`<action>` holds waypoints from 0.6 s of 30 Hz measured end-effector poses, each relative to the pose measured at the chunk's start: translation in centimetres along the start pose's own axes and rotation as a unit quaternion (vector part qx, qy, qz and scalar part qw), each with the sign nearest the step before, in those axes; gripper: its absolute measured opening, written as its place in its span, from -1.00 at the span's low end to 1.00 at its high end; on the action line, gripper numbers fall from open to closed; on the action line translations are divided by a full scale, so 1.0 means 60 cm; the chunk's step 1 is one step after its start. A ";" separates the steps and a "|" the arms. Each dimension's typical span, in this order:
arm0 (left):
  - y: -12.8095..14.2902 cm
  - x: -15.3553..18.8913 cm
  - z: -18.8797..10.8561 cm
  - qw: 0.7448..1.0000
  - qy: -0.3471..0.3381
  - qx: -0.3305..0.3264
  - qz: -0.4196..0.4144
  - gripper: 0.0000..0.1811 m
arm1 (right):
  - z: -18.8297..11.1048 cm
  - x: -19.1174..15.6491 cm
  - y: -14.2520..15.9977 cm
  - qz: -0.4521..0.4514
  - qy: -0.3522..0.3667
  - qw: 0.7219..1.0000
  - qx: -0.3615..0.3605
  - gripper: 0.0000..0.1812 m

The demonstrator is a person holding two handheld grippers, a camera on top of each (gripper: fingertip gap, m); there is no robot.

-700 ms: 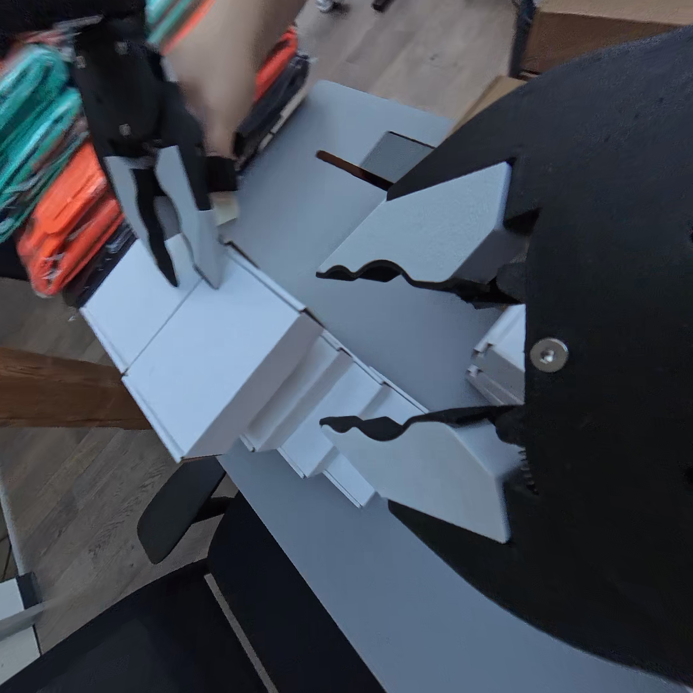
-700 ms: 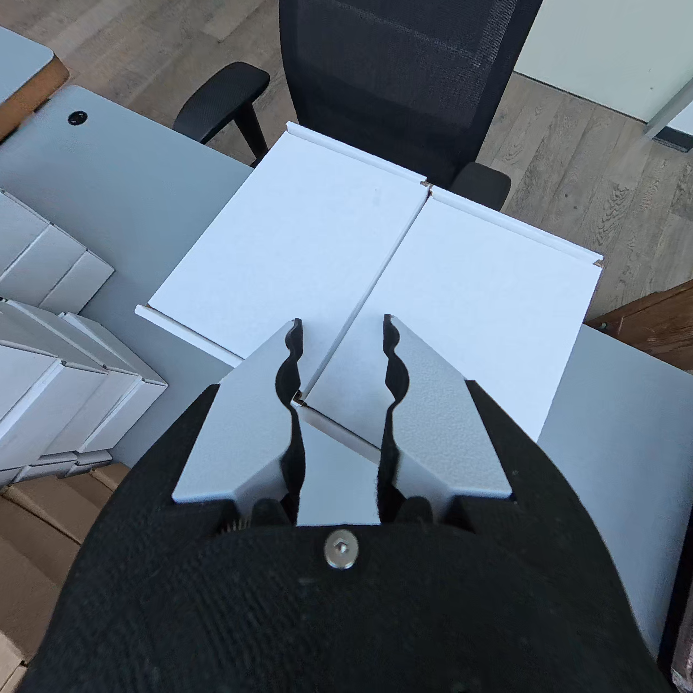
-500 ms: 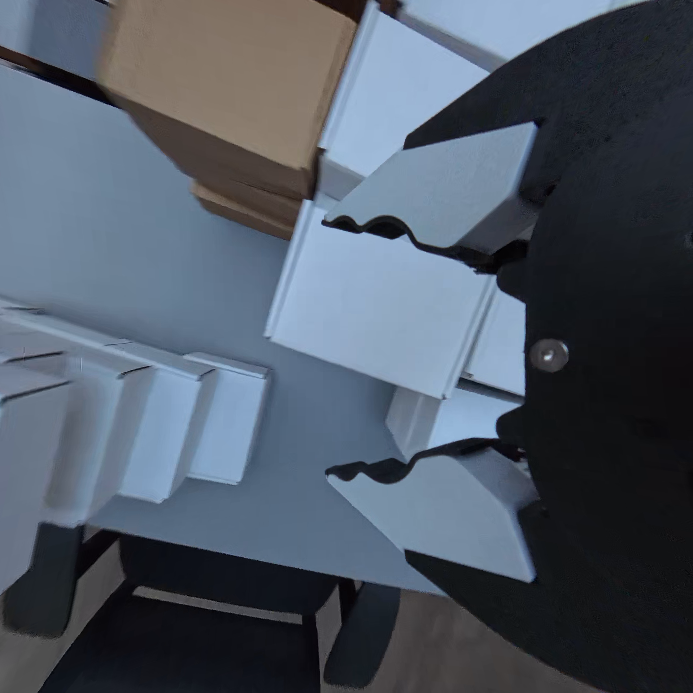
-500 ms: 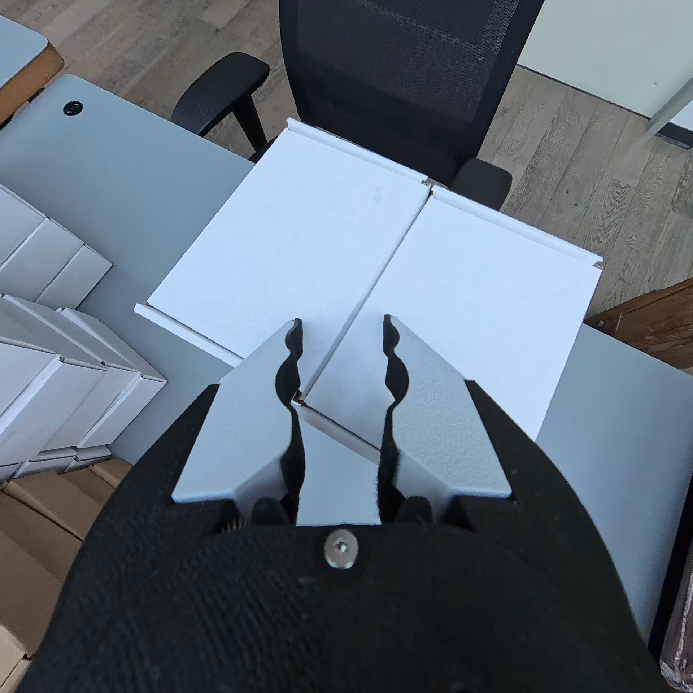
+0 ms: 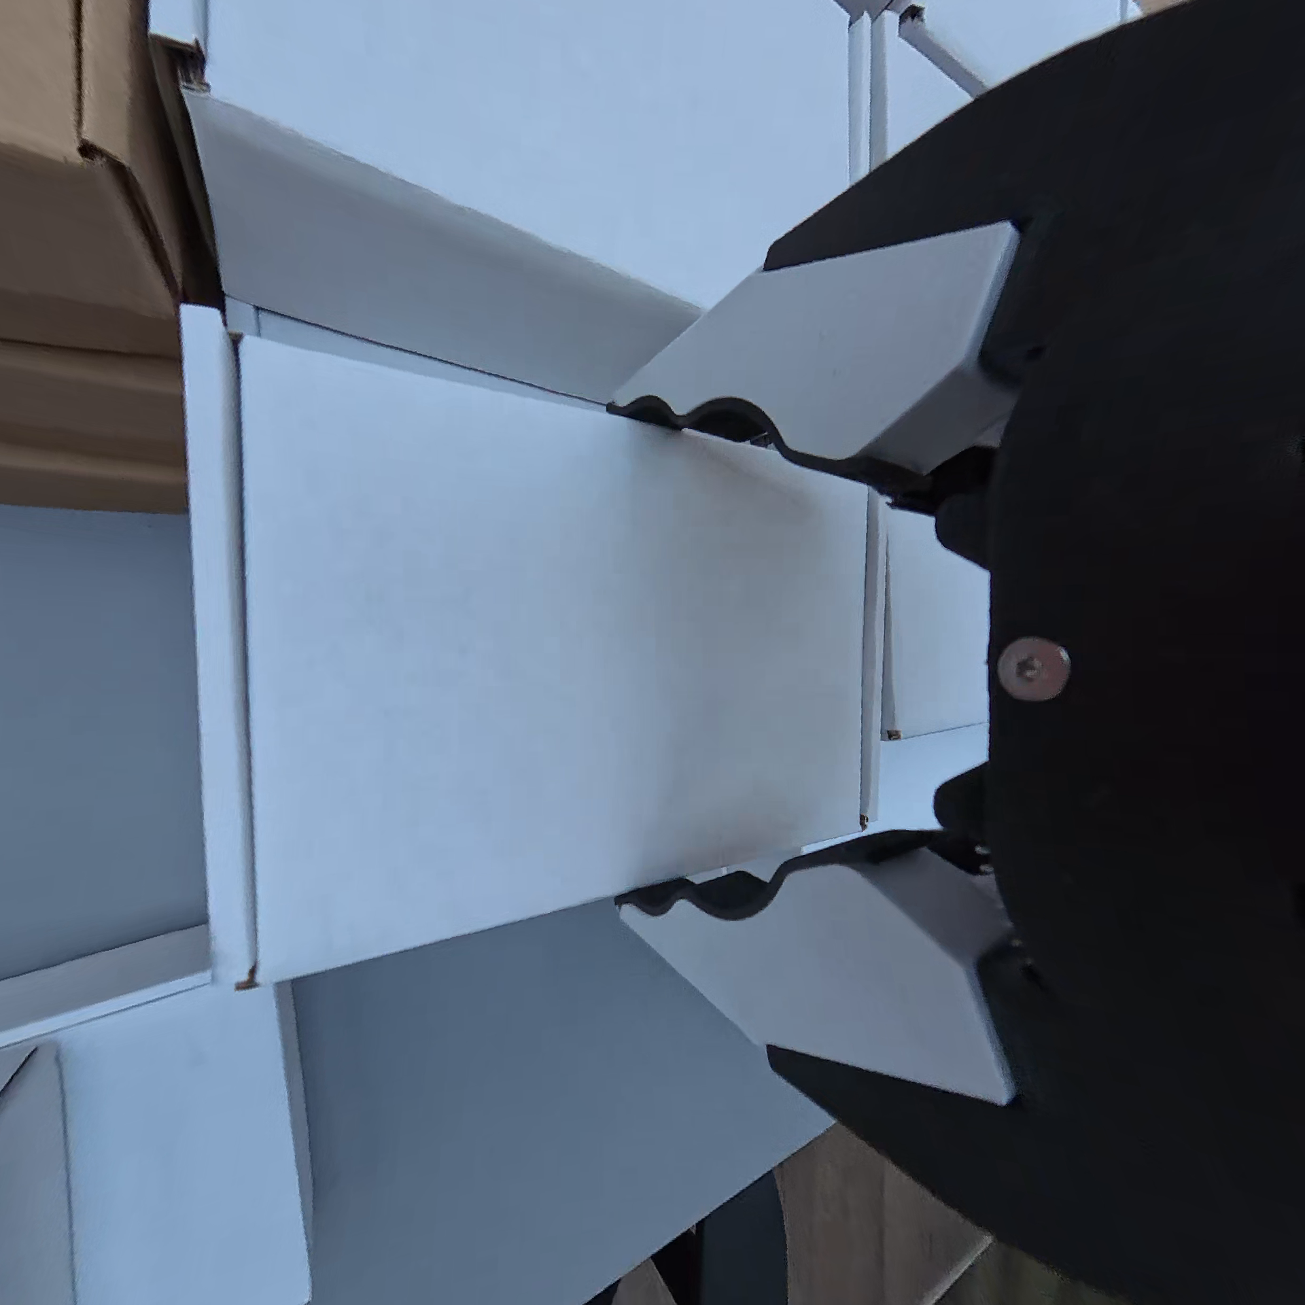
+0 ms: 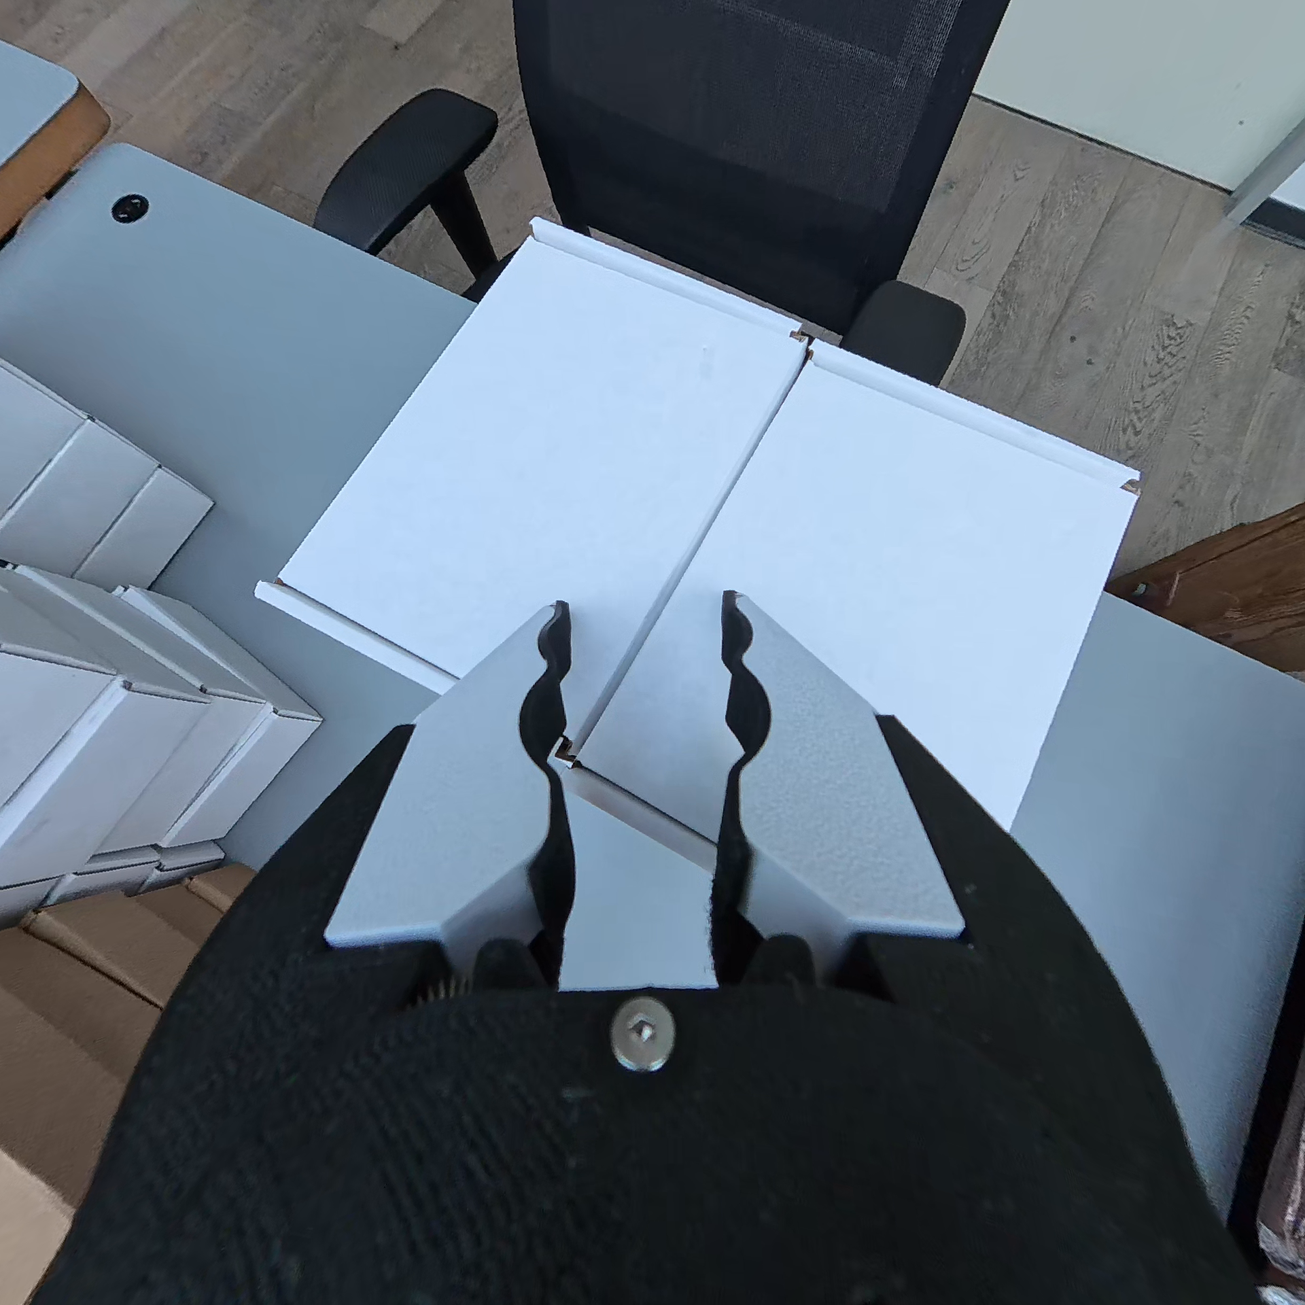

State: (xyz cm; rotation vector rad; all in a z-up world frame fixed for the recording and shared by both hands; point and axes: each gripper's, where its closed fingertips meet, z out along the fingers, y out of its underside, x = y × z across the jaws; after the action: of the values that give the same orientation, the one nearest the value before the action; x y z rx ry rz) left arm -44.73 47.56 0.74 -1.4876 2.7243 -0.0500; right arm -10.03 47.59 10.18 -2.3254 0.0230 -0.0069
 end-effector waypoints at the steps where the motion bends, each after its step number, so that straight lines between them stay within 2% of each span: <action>1: 0.000 -0.001 0.000 1.000 0.005 -0.002 -0.004 0.39 | 0.000 0.000 0.000 0.001 0.000 1.000 0.002 -0.53; 6: -0.012 0.000 -0.018 0.994 0.060 0.036 -0.081 0.38 | 0.001 0.003 -0.002 0.016 0.005 1.000 0.005 -0.56; 9: -0.027 -0.019 -0.052 0.986 0.064 0.096 -0.118 0.38 | 0.001 0.003 -0.002 0.017 0.007 1.000 0.008 -0.56; 11: -0.052 -0.033 -0.093 0.975 0.081 0.150 -0.145 0.38 | 0.001 0.004 -0.002 0.020 0.009 1.000 0.014 -0.57; 14: -0.119 -0.109 -0.170 0.959 0.053 0.214 -0.178 0.37 | 0.001 0.003 -0.002 0.013 0.011 1.000 0.015 -0.57; 18: -0.263 -0.257 -0.250 0.948 -0.017 0.241 -0.205 0.37 | 0.001 0.004 -0.001 0.004 0.006 1.000 0.019 -0.57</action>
State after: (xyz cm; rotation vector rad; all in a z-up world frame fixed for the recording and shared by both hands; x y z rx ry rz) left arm -23.85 52.13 16.73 -1.8142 2.1024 -0.6410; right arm -9.81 47.68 10.21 -2.2879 0.0370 -0.0180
